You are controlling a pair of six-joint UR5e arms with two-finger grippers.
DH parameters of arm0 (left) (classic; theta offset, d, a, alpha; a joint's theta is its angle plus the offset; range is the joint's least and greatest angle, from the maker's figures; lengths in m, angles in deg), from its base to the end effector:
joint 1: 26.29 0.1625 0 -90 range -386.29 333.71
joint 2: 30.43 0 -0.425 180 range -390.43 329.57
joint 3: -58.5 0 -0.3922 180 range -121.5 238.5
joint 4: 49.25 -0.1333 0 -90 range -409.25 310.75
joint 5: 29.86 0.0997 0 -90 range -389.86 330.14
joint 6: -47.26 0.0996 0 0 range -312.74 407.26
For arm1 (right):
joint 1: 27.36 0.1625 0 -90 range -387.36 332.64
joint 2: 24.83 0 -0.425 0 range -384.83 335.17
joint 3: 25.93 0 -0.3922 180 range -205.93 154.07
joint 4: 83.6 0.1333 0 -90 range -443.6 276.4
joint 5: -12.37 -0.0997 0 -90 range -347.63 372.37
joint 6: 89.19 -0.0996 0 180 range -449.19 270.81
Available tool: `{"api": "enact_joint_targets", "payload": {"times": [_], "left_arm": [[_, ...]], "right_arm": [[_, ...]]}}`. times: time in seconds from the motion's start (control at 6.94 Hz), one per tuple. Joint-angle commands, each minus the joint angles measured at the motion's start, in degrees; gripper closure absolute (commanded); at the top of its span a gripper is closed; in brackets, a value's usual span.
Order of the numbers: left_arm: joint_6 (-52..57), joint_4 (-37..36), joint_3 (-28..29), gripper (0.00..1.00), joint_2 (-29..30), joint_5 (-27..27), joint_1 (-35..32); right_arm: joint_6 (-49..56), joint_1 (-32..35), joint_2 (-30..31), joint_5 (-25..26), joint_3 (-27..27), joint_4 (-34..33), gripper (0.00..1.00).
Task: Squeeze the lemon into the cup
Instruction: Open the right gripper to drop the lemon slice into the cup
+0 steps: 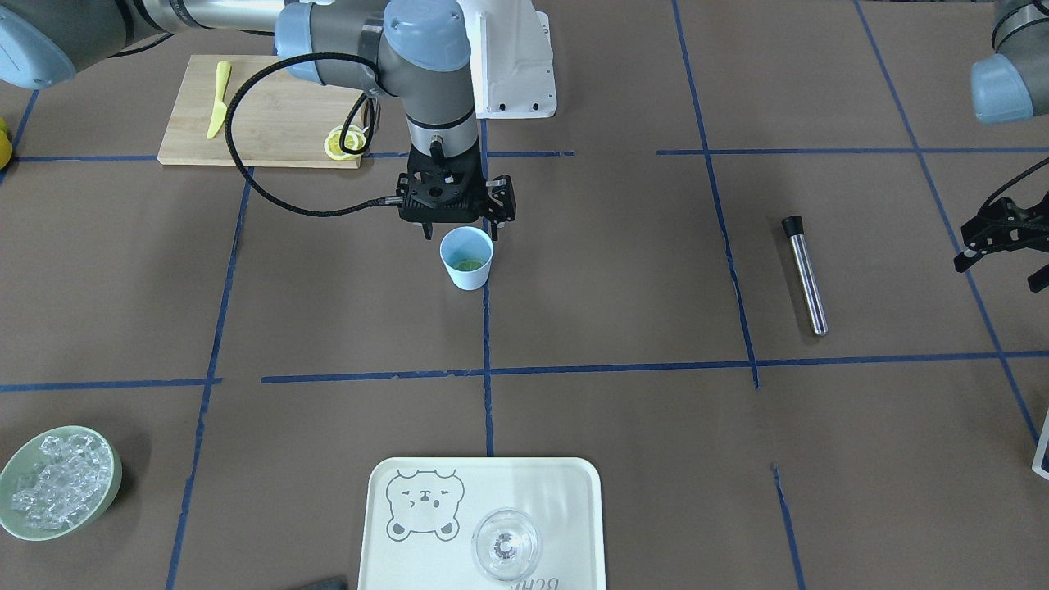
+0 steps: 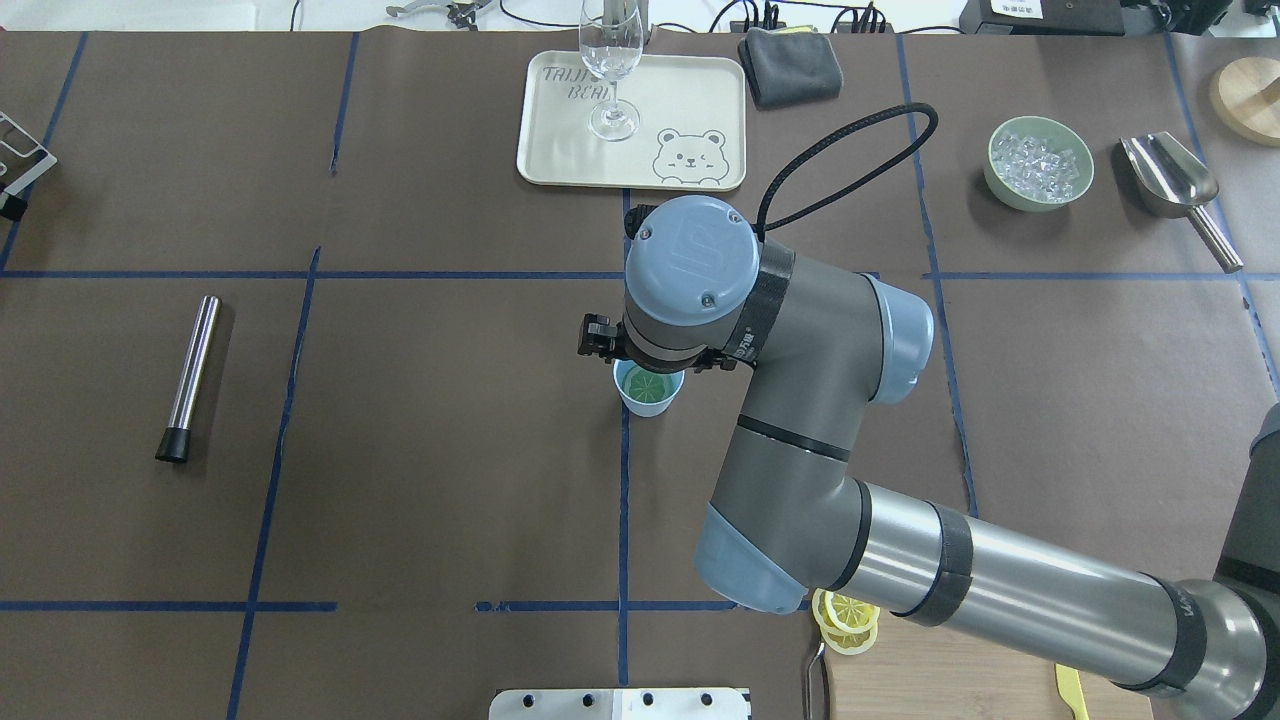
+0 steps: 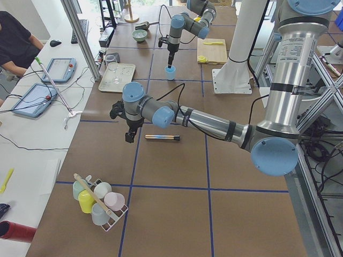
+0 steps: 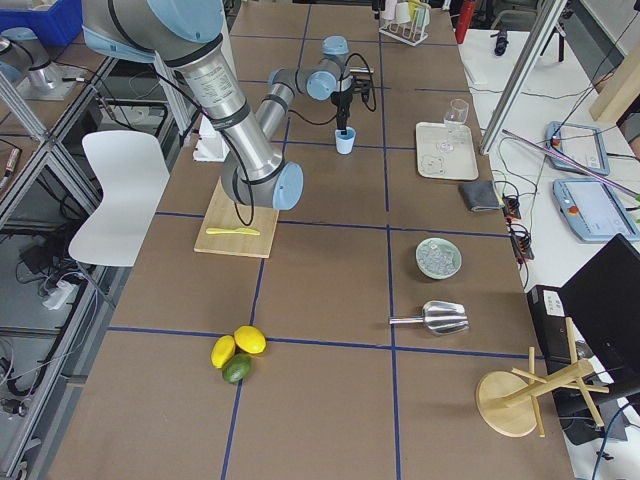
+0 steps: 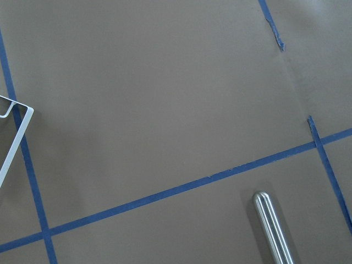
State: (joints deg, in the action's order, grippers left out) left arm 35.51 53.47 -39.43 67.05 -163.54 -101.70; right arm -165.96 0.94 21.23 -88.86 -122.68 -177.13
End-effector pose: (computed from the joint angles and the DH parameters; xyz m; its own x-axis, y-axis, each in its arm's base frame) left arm 0.0775 -0.5537 0.4962 0.6502 0.3131 -0.6923 -0.0917 0.9368 0.3376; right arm -0.5472 -0.4240 0.1584 0.6604 0.1007 0.7441 -0.1933 0.9804 0.0389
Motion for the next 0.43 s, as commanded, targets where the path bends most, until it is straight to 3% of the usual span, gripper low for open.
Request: {"api": "enact_joint_targets", "payload": {"times": [0.0, 0.29], "left_arm": [[-4.0, 0.0, 2.4, 0.0, 2.9, 0.1, 1.4], [-14.5, 0.0, 2.7, 0.0, 4.0, 0.2, 8.9]], "right_arm": [[0.6, 4.3, 1.2, -3.5, -0.5, -0.2, 0.0], [10.6, 11.7, 7.8, -8.3, -4.9, -0.6, 0.0]]}}
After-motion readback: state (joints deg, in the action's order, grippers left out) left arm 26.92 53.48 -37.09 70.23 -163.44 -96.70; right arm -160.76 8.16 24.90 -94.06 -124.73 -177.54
